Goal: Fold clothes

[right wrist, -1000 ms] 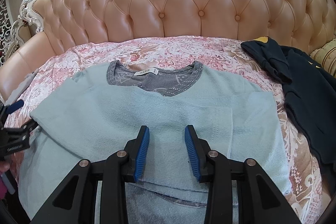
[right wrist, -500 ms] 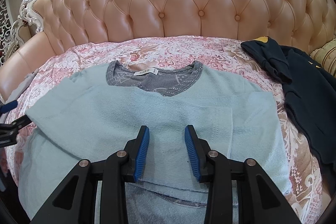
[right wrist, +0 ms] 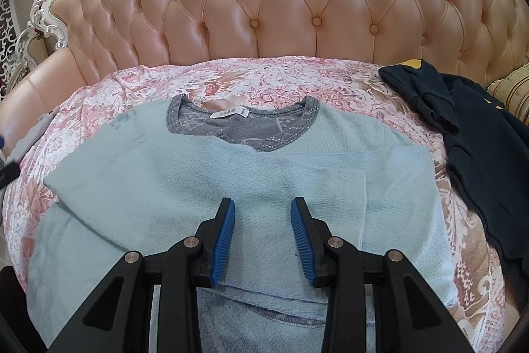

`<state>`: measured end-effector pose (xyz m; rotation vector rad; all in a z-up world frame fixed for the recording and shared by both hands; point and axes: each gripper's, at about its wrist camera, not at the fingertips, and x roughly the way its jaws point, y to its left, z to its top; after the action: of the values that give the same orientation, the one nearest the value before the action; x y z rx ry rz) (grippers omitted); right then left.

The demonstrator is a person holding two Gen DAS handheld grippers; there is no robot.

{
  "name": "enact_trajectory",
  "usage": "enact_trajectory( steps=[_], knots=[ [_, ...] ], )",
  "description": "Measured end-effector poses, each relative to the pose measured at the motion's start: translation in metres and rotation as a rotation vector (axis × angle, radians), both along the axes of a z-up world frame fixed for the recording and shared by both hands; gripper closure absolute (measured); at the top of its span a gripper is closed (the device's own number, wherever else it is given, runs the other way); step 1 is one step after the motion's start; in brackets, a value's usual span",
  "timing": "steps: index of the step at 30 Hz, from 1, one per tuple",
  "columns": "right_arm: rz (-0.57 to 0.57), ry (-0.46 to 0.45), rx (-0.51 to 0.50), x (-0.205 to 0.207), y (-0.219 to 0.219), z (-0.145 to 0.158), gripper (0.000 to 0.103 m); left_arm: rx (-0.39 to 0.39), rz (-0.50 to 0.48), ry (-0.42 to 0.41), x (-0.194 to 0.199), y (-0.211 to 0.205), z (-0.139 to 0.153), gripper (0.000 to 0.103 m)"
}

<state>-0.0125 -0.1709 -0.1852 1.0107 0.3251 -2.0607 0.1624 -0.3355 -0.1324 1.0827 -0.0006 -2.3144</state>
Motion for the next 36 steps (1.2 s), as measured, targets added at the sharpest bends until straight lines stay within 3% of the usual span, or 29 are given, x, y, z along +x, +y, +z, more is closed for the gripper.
enact_trajectory(
  steps=[3, 6, 10, 15, 17, 19, 20, 22, 26, 29, 36],
  knots=[
    [0.000, -0.001, -0.001, 0.000, 0.000, 0.000, 0.066, 0.011, -0.036, 0.007, -0.026, 0.007, -0.005, 0.000],
    [0.000, -0.006, -0.006, -0.001, 0.000, 0.000, 0.066, 0.018, -0.040, -0.080, -0.040, 0.006, -0.034, 0.000],
    [0.000, -0.010, -0.012, -0.001, 0.001, 0.000, 0.066, 0.129, -0.043, -0.039, -0.033, -0.013, -0.045, 0.000],
    [0.001, -0.015, -0.016, -0.001, 0.002, 0.000, 0.066, 0.141, -0.055, -0.031, -0.033, -0.014, -0.048, 0.000],
    [0.001, -0.026, -0.022, -0.003, 0.003, 0.001, 0.066, 0.192, -0.047, -0.017, -0.030, -0.019, -0.049, 0.000],
    [0.010, -0.063, -0.038, -0.006, 0.004, 0.002, 0.062, 0.250, -0.015, 0.038, -0.022, -0.030, -0.036, 0.000],
    [0.020, -0.100, -0.055, -0.010, 0.006, 0.005, 0.054, 0.280, 0.002, 0.067, -0.017, -0.035, -0.029, 0.000],
    [0.022, -0.188, -0.094, -0.021, 0.014, 0.015, 0.051, 0.319, 0.028, 0.139, -0.007, -0.046, -0.011, 0.000],
    [-0.034, -0.114, -0.140, -0.026, 0.036, 0.035, 0.051, 0.374, 0.020, 0.243, -0.008, -0.058, 0.024, 0.000],
    [-0.019, -0.090, -0.128, -0.023, 0.031, 0.037, 0.051, 0.424, -0.055, 0.225, -0.037, -0.049, 0.022, 0.000],
    [0.180, -0.023, -0.006, 0.002, -0.039, 0.027, 0.051, 0.484, 0.007, 0.102, -0.070, -0.055, -0.033, 0.000]
  ],
)
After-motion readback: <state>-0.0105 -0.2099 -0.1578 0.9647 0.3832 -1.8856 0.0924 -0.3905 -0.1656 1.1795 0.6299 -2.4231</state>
